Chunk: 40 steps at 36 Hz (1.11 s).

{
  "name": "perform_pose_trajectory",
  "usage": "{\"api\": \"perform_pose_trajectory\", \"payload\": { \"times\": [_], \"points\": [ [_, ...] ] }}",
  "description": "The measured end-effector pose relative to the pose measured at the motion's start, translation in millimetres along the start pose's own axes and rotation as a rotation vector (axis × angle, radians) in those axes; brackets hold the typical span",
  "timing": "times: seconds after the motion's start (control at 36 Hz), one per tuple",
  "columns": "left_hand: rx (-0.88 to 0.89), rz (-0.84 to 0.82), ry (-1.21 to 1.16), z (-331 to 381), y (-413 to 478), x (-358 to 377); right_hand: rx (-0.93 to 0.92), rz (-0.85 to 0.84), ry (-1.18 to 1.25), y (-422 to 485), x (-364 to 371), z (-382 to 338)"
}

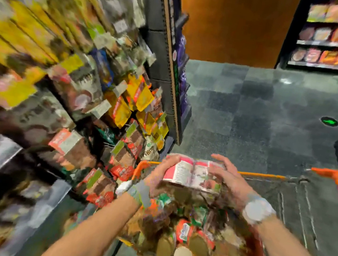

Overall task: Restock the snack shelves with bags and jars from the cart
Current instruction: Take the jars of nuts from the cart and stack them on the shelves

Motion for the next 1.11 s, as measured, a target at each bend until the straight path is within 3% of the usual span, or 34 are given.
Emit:
{"api": "perform_pose_trajectory", "payload": {
  "times": [0.14, 0.19, 0.47, 0.61, 0.69, 0.86, 0.94, 1.11],
  "points": [
    [0.213, 0.125, -0.231, 34.6, -93.2, -27.1, -0.106, -0.133, 0.054, -24.5, 66.3, -56.5],
    [0.292, 0.104, -0.294, 46.9, -124.9, -32.4, -0.161, -0.185, 0.033, -35.4, 89.6, -80.8],
    [0.635, 0.579, -0.16, 91.9, -296.3, -135.0, -0.428, -0.447, -0.137, -96.5, 251.5, -198.1],
    [0.684, 0.486, -0.345, 104.6, -383.1, -169.8, -0.607, -0.481, -0.199, -133.1, 339.4, -252.6],
    [0.802, 0.439, -0.328, 122.8, -440.3, -196.9, -0.608, -0.537, -0.129, -153.2, 397.2, -277.5],
    [0.956, 0.632, -0.215, 150.0, -531.9, -256.2, -0.735, -0.683, -0.166, -186.8, 488.4, -322.8],
    [0.948, 0.723, -0.073, 164.0, -561.2, -274.5, -0.764, -0.733, -0.135, -216.2, 520.2, -342.9],
    [1.035, 0.691, -0.167, 188.8, -605.6, -284.8, -0.828, -0.788, -0.108, -239.0, 560.6, -376.2]
  ]
}}
Point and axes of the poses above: each hand's wrist, its own y-axis towards the middle knuckle, its own x-axis out of the palm, z = x × y, the point moved 9 cm from there along y, towards the middle knuckle, and after that the axes turned 8 degrees about -y, right-handed, at the moved point
